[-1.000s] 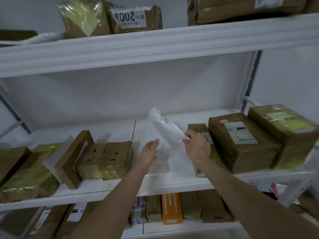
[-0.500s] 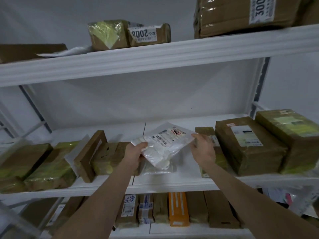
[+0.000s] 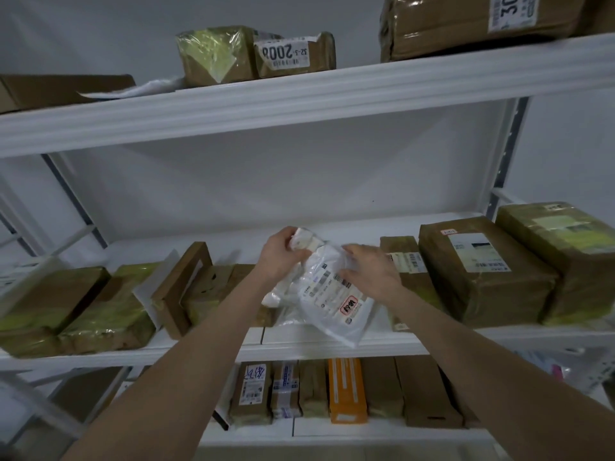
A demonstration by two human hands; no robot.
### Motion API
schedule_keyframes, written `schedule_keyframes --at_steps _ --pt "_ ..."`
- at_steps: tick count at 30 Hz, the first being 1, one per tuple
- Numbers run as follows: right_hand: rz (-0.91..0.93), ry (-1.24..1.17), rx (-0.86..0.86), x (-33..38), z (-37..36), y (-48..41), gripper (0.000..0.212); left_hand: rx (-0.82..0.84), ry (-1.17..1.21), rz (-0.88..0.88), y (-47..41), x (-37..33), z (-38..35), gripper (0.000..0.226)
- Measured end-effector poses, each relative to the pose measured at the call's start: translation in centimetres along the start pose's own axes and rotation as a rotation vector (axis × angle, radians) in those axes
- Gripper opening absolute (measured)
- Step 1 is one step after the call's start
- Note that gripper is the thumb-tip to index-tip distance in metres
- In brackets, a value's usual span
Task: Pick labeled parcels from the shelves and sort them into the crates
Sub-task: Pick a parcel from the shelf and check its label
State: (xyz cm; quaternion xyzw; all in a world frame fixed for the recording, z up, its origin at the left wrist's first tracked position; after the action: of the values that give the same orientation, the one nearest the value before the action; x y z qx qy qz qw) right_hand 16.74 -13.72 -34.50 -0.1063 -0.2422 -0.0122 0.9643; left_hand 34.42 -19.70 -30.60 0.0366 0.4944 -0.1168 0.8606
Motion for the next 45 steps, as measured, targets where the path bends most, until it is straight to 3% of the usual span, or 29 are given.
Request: schedule_keyframes --at_steps 3,7,12,17,26,33,45 --pt "-0.107 -0.192 -0.058 0.1 0.2 0.1 0.018 -0.062 -0.049 -0.028 -0.3 -0.6 -0.2 0.043" --pt "-0.227 -0.406 -0.214 -0.5 0.4 0.2 0.01 -0.281 -0.044 0.11 0.0 1.1 0.1 0.073" --pt "-0.376 -0.638 -0.324 -1.5 0.2 0.4 0.005 0.002 0.194 0.346 2.0 5.1 -1.7 0.067" --pt "-0.416 -0.673 -0.339 -1.8 -0.4 0.7 0.008 0.011 0.36 0.406 2.2 5.8 -2.8 0.05" --pt "-0.388 -0.599 -0.284 -1.9 -0.9 1.7 0.022 -0.04 0.303 0.413 2.3 6.6 -2.9 0.049" --pt "-0.366 -0.584 -0.21 -1.4 -1.3 2.6 0.016 -0.088 0.253 0.391 4.3 6.5 -2.5 0.042" --pt "-0.146 -0.534 -0.005 5.5 -9.0 5.4 0.023 -0.299 0.202 0.546 12.9 13.4 3.3 0.031"
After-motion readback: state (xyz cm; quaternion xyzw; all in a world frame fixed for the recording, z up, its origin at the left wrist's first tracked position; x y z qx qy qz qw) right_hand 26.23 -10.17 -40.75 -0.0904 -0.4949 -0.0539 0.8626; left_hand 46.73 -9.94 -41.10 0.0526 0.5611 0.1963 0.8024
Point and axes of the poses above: each hand's wrist, its own y-axis away from the middle knuckle, its own z-axis out of the back of the hand, x = y × z, the point moved 2 cm from there along -y, towards the middle knuckle, and after that the axes turned 9 degrees about z, right-handed, at the moved point
